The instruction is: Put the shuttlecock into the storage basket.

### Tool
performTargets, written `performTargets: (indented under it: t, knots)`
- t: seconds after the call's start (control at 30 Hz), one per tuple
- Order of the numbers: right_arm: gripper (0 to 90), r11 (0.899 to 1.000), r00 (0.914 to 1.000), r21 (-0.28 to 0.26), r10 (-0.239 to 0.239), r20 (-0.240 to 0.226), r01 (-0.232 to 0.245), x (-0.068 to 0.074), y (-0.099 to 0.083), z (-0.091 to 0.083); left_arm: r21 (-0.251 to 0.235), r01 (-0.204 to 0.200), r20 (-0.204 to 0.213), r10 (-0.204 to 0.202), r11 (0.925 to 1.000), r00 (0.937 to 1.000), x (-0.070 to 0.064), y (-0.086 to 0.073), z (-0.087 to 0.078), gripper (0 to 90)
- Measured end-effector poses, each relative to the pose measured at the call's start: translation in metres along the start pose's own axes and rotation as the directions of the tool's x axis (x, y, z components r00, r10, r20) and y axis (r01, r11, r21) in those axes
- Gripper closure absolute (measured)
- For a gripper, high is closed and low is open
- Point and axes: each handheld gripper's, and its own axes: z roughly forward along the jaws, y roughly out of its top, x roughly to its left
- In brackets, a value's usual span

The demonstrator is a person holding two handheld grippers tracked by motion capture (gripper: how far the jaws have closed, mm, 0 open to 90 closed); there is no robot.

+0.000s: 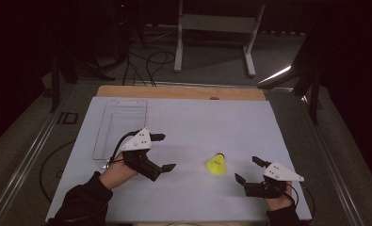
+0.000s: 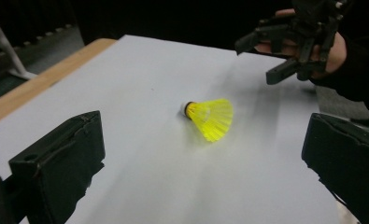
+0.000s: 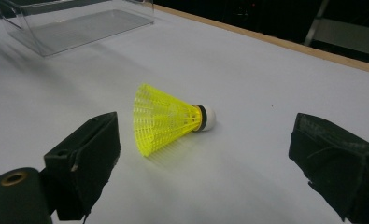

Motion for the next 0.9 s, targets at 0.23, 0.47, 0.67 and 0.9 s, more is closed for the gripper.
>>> performTargets:
  t: [0.23,0.47,0.67,0.9]
  knots:
    - [9.1,1.000,1.0000,0.002,0.003,-0.005,-0.003,0.000,0.000,0.001,0.098,-0.017,0.042,0.013,0.9950,0.9990,-0.004,0.006,0.013,0.1]
    - [9.1,1.000,1.0000,0.002,0.004,-0.007,-0.004,0.000,0.000,0.000,0.187,-0.050,0.077,0.036,0.9810,0.9964,-0.009,0.011,0.031,0.1]
    - [9.1,1.000,0.9999,0.003,0.005,-0.011,-0.005,0.000,0.000,0.001,0.272,-0.071,0.106,0.043,0.9597,0.9935,-0.011,0.016,0.047,0.1]
    - [9.1,1.000,0.9999,0.004,0.004,-0.011,-0.004,0.000,0.000,0.001,0.336,-0.061,0.132,0.017,0.9400,0.9911,-0.012,0.017,0.062,0.1]
